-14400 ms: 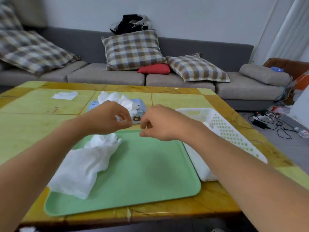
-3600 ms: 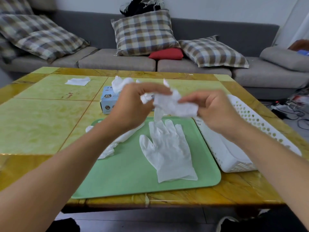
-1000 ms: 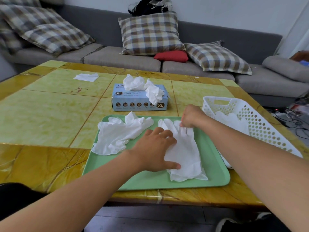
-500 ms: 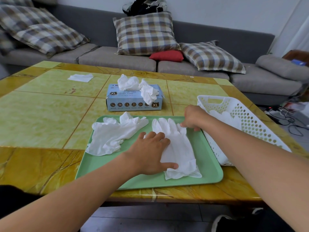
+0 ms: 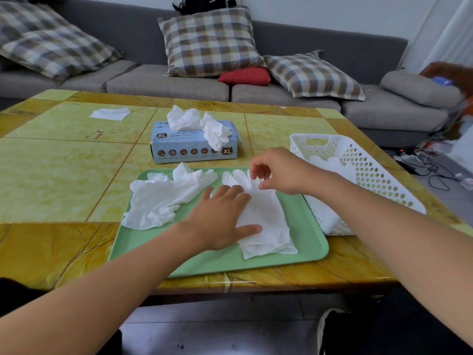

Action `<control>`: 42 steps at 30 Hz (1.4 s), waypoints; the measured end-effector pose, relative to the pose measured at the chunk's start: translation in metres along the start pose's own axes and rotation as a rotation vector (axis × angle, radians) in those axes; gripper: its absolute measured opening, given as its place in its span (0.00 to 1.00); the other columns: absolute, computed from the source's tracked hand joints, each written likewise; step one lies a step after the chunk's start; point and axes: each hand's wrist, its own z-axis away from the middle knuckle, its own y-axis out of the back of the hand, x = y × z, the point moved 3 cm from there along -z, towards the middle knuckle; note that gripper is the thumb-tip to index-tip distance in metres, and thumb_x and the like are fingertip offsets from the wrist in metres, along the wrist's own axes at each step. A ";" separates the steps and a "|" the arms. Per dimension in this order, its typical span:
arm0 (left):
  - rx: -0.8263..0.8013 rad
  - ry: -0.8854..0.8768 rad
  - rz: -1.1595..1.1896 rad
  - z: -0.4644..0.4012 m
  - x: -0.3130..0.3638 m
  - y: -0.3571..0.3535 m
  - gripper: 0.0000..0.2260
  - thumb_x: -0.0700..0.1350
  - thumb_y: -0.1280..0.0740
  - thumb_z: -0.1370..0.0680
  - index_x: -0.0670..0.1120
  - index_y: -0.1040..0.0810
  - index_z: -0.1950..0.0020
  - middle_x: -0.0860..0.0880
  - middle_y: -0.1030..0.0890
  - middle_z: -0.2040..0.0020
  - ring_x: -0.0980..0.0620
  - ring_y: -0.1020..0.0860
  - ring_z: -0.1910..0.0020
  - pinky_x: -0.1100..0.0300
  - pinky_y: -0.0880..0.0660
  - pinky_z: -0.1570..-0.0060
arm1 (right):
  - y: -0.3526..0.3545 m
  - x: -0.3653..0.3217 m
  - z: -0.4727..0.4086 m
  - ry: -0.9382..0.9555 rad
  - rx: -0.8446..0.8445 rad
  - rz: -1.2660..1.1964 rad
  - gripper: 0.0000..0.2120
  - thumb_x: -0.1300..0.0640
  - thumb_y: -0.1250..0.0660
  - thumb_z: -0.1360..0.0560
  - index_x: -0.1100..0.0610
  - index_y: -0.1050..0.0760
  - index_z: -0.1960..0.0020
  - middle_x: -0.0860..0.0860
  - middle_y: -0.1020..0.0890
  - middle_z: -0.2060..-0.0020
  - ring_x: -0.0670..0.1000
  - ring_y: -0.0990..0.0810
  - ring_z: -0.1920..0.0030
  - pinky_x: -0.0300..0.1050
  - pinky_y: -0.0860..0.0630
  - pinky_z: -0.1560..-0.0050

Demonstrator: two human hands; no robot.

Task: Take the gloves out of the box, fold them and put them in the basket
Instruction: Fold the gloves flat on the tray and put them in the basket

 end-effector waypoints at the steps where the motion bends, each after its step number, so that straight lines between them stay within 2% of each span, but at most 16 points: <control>1: 0.080 -0.055 0.032 0.000 0.000 0.007 0.29 0.70 0.43 0.22 0.53 0.30 0.28 0.52 0.29 0.29 0.48 0.31 0.30 0.43 0.37 0.30 | 0.001 -0.008 0.015 0.044 -0.105 0.007 0.10 0.61 0.21 0.30 0.55 0.17 0.50 0.49 0.17 0.56 0.48 0.19 0.57 0.47 0.20 0.51; 4: 0.273 -0.267 0.138 0.004 0.006 0.026 0.14 0.58 0.34 0.22 0.53 0.18 0.43 0.56 0.18 0.45 0.53 0.21 0.47 0.51 0.27 0.47 | -0.010 -0.018 0.063 0.043 -0.462 -0.026 0.12 0.56 0.19 0.32 0.54 0.16 0.50 0.45 0.16 0.60 0.42 0.18 0.58 0.39 0.20 0.54; 6: 0.215 -0.333 0.288 0.006 0.012 0.030 0.07 0.52 0.30 0.23 0.51 0.15 0.50 0.58 0.17 0.56 0.59 0.21 0.58 0.59 0.25 0.56 | -0.021 -0.014 0.078 0.035 -0.502 -0.046 0.14 0.54 0.18 0.33 0.53 0.17 0.49 0.43 0.16 0.60 0.42 0.18 0.57 0.39 0.20 0.53; 9: 0.014 -0.282 0.459 0.007 0.013 0.022 0.03 0.44 0.28 0.23 0.48 0.14 0.53 0.60 0.18 0.61 0.62 0.20 0.62 0.71 0.27 0.60 | -0.034 -0.009 0.078 0.063 -0.440 0.017 0.14 0.52 0.19 0.32 0.51 0.18 0.49 0.43 0.18 0.59 0.42 0.20 0.58 0.41 0.21 0.54; 13: -0.137 -0.160 0.582 0.012 0.006 0.013 0.12 0.57 0.29 0.24 0.51 0.15 0.48 0.58 0.16 0.55 0.61 0.20 0.55 0.66 0.26 0.54 | -0.042 -0.006 0.075 0.111 -0.403 0.003 0.04 0.56 0.25 0.27 0.52 0.18 0.53 0.44 0.19 0.62 0.44 0.21 0.61 0.42 0.22 0.57; 17: -0.258 -0.140 0.512 0.014 0.008 0.014 0.35 0.70 0.24 0.41 0.51 0.21 0.42 0.54 0.19 0.49 0.55 0.21 0.52 0.59 0.23 0.51 | -0.031 -0.003 0.071 0.077 -0.382 -0.171 0.03 0.60 0.28 0.26 0.53 0.20 0.57 0.44 0.20 0.65 0.44 0.24 0.66 0.40 0.27 0.61; 19: -0.129 -0.159 0.496 0.012 0.010 0.010 0.31 0.65 0.19 0.40 0.47 0.22 0.48 0.49 0.20 0.55 0.49 0.23 0.58 0.53 0.25 0.57 | -0.020 -0.001 0.068 0.032 -0.338 -0.355 0.03 0.63 0.29 0.25 0.57 0.19 0.56 0.52 0.19 0.65 0.44 0.25 0.65 0.41 0.29 0.60; 21: 0.044 -0.120 0.660 0.009 0.013 0.011 0.17 0.55 0.18 0.34 0.46 0.19 0.55 0.48 0.21 0.63 0.52 0.26 0.67 0.58 0.30 0.66 | -0.009 0.000 0.067 0.022 -0.297 -0.514 0.02 0.66 0.29 0.25 0.61 0.19 0.53 0.61 0.17 0.61 0.48 0.24 0.63 0.41 0.28 0.60; 24: 0.246 -0.057 0.909 0.006 0.018 0.028 0.01 0.51 0.26 0.27 0.55 0.16 0.58 0.52 0.19 0.67 0.59 0.29 0.70 0.63 0.32 0.67 | 0.003 0.004 0.067 -0.006 -0.240 -0.775 0.04 0.69 0.31 0.24 0.64 0.19 0.50 0.57 0.19 0.64 0.47 0.22 0.65 0.36 0.25 0.64; 27: 0.313 0.051 1.101 0.005 0.020 0.050 0.04 0.46 0.28 0.23 0.49 0.14 0.52 0.56 0.16 0.64 0.61 0.25 0.68 0.69 0.30 0.65 | 0.018 0.012 0.067 -0.024 -0.196 -1.150 0.06 0.61 0.29 0.23 0.60 0.17 0.47 0.53 0.16 0.57 0.49 0.19 0.57 0.41 0.21 0.55; 29: 0.354 0.134 1.164 0.004 0.020 0.064 0.03 0.47 0.27 0.23 0.49 0.13 0.54 0.49 0.14 0.60 0.56 0.21 0.63 0.62 0.26 0.60 | 0.026 0.016 0.069 0.029 -0.197 -1.259 0.23 0.45 0.22 0.31 0.57 0.17 0.41 0.54 0.16 0.46 0.55 0.21 0.45 0.52 0.26 0.41; 31: 0.414 0.177 1.130 0.004 0.020 0.076 0.07 0.52 0.27 0.25 0.50 0.13 0.57 0.44 0.15 0.59 0.52 0.21 0.63 0.54 0.26 0.61 | 0.025 0.014 0.074 0.049 -0.223 -1.175 0.35 0.39 0.18 0.39 0.55 0.19 0.37 0.55 0.17 0.38 0.56 0.22 0.36 0.55 0.29 0.33; 33: 0.476 0.208 1.082 0.004 0.022 0.085 0.09 0.52 0.27 0.23 0.47 0.15 0.57 0.45 0.16 0.61 0.50 0.21 0.64 0.53 0.25 0.62 | 0.016 0.007 0.077 0.016 -0.226 -1.098 0.29 0.47 0.18 0.36 0.55 0.20 0.38 0.53 0.16 0.39 0.53 0.19 0.36 0.49 0.24 0.35; 36: 0.521 0.165 1.021 0.001 0.034 0.107 0.08 0.49 0.28 0.22 0.46 0.14 0.55 0.47 0.15 0.60 0.51 0.18 0.62 0.53 0.22 0.62 | 0.025 -0.010 0.080 -0.049 -0.022 -1.229 0.17 0.54 0.26 0.29 0.56 0.19 0.42 0.53 0.14 0.44 0.52 0.16 0.42 0.49 0.21 0.38; 39: 0.544 0.134 1.148 -0.007 0.051 0.130 0.04 0.45 0.28 0.22 0.53 0.14 0.53 0.53 0.13 0.57 0.55 0.15 0.58 0.60 0.19 0.60 | 0.050 -0.013 0.084 -0.093 0.196 -1.408 0.17 0.56 0.28 0.26 0.62 0.18 0.40 0.60 0.16 0.43 0.57 0.16 0.44 0.52 0.21 0.40; 42: 0.542 0.075 1.273 -0.024 0.075 0.155 0.04 0.44 0.30 0.20 0.50 0.14 0.51 0.51 0.13 0.56 0.55 0.15 0.56 0.62 0.20 0.59 | 0.086 -0.008 0.094 -0.050 0.325 -1.492 0.17 0.59 0.30 0.23 0.64 0.21 0.36 0.61 0.16 0.41 0.57 0.16 0.45 0.51 0.19 0.42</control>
